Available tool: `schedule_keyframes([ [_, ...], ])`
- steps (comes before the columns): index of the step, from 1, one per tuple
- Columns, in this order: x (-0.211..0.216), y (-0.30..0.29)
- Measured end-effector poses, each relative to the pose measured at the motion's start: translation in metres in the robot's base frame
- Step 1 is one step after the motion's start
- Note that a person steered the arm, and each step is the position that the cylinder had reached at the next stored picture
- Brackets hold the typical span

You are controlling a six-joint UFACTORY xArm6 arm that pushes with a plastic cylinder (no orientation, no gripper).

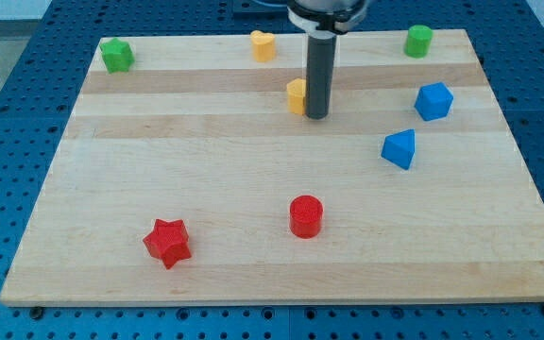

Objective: Place the yellow hexagon at the center left of the board

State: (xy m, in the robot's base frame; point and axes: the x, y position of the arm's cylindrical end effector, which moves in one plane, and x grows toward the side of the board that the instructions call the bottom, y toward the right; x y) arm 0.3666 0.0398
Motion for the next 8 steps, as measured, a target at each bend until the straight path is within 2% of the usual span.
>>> schedule_keyframes([
  [2,-0.012,0.052],
  [3,-0.038,0.050],
  [4,-0.047,-0.003],
  [6,-0.024,-0.177],
  [7,-0.024,-0.193],
  [8,-0.027,-0.147],
])
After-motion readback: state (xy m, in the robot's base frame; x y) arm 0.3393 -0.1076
